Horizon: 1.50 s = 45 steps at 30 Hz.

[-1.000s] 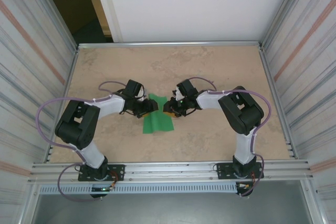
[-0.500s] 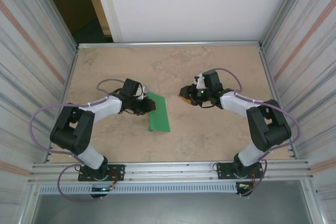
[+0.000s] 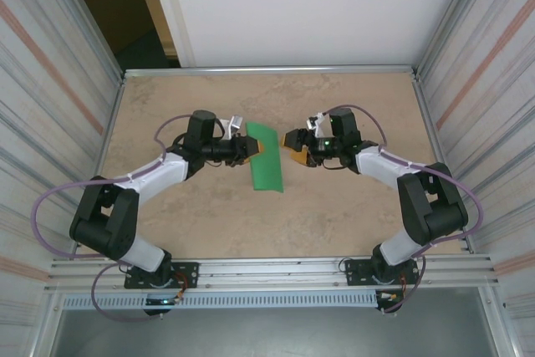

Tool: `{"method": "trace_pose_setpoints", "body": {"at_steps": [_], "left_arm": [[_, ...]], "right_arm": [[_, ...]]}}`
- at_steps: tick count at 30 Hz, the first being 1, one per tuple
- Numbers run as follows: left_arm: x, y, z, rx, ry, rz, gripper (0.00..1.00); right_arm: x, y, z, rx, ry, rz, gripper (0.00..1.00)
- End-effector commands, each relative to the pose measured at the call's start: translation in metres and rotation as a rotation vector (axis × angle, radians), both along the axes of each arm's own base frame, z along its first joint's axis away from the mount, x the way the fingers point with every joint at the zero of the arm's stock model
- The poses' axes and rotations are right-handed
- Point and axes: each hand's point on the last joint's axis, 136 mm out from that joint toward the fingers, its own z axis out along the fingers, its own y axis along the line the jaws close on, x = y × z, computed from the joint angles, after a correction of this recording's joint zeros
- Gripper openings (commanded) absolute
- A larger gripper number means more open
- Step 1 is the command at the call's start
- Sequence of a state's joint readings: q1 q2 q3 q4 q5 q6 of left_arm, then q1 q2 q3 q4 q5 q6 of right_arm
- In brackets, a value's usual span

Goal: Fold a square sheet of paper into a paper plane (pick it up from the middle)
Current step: First fold in half a square sheet of paper at the center of the table.

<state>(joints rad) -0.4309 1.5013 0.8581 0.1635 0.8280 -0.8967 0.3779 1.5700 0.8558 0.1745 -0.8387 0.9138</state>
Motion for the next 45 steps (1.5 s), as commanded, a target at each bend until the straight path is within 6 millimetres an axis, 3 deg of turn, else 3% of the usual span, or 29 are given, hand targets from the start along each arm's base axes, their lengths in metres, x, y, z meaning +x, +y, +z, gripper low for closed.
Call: {"method": "trace_pose_setpoints", "body": {"at_steps": [1,8,13,23,30,38,45], "left_arm": [[0.001,-0.006,0.019,-0.065,-0.008,-0.039,0.24],[0.002,-0.008,0.018,-0.076,-0.002,-0.048,0.24],[0.004,0.001,0.005,-0.04,0.018,-0.024,0.24],[0.004,0.007,-0.02,0.016,0.062,-0.021,0.24],[0.005,0.005,-0.036,0.032,0.094,-0.038,0.24],[0.009,0.006,-0.068,0.092,0.141,-0.036,0.29],[0.015,0.01,-0.106,0.178,0.163,-0.021,0.35]], "right_arm": [[0.0,0.014,0.019,0.051,-0.032,0.062,0.76],[-0.012,0.037,0.016,0.082,-0.011,0.156,0.77],[-0.011,0.034,0.018,0.091,-0.016,0.141,0.73],[-0.006,0.014,0.013,0.071,-0.011,0.078,0.47],[-0.004,0.013,0.007,0.054,0.005,0.069,0.15],[-0.002,0.007,-0.016,-0.021,0.046,0.034,0.0],[0.0,0.011,-0.05,-0.093,0.103,0.01,0.0]]}}
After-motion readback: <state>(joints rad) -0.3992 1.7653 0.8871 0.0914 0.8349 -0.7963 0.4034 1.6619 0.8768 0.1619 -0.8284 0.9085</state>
